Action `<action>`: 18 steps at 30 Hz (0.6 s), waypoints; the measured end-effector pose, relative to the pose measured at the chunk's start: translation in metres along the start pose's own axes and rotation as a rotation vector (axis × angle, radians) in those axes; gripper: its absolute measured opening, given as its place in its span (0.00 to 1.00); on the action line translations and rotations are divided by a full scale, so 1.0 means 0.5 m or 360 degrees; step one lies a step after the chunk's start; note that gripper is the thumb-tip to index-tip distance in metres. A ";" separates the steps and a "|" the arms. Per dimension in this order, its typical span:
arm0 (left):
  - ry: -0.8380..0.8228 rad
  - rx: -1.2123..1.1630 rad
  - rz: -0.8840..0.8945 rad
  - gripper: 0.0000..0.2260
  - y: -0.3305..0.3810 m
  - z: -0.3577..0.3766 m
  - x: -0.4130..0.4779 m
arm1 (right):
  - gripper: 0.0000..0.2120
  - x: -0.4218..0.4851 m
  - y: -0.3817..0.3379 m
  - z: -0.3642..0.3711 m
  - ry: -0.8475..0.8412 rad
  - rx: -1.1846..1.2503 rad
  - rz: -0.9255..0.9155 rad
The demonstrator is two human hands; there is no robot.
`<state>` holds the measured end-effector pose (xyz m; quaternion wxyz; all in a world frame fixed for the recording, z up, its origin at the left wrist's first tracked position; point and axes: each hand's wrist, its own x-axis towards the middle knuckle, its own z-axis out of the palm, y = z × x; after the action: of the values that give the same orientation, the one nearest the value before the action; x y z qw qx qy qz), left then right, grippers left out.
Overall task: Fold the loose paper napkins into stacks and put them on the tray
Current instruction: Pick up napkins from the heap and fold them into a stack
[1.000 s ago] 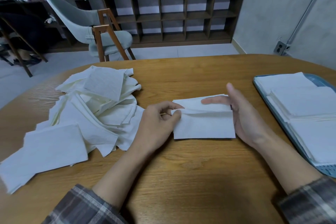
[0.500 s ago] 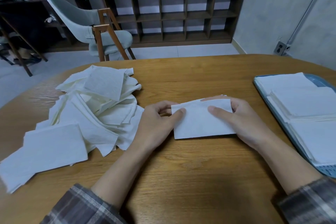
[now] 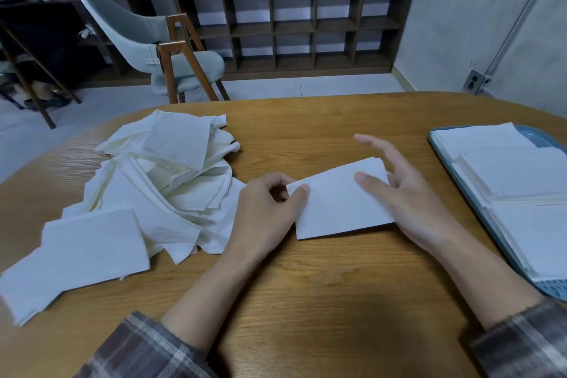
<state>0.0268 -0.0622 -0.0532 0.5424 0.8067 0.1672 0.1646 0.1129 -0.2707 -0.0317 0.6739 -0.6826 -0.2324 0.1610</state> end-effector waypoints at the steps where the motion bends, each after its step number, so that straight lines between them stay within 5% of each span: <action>1: 0.0008 -0.0024 0.0021 0.02 0.002 0.001 -0.002 | 0.24 0.000 -0.001 -0.001 0.0001 0.0031 -0.0004; 4: -0.0147 -0.0329 -0.0076 0.13 0.012 -0.004 0.001 | 0.24 0.000 -0.004 -0.003 -0.0015 0.0151 -0.0010; 8: -0.0248 -0.0444 -0.0004 0.09 0.020 -0.012 -0.003 | 0.20 0.001 0.004 -0.006 -0.0020 0.0128 0.0013; 13: -0.0101 -0.0031 0.0248 0.11 -0.004 -0.009 -0.001 | 0.13 -0.004 0.011 -0.006 -0.0107 -0.0389 -0.0063; 18: 0.0013 0.0813 0.0585 0.15 -0.029 -0.015 -0.006 | 0.15 0.003 0.027 -0.012 0.0099 -0.0686 -0.0104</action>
<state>0.0193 -0.0521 -0.0644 0.2825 0.9329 0.0566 0.2159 0.1187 -0.2749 -0.0447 0.5241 -0.8076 -0.2625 0.0646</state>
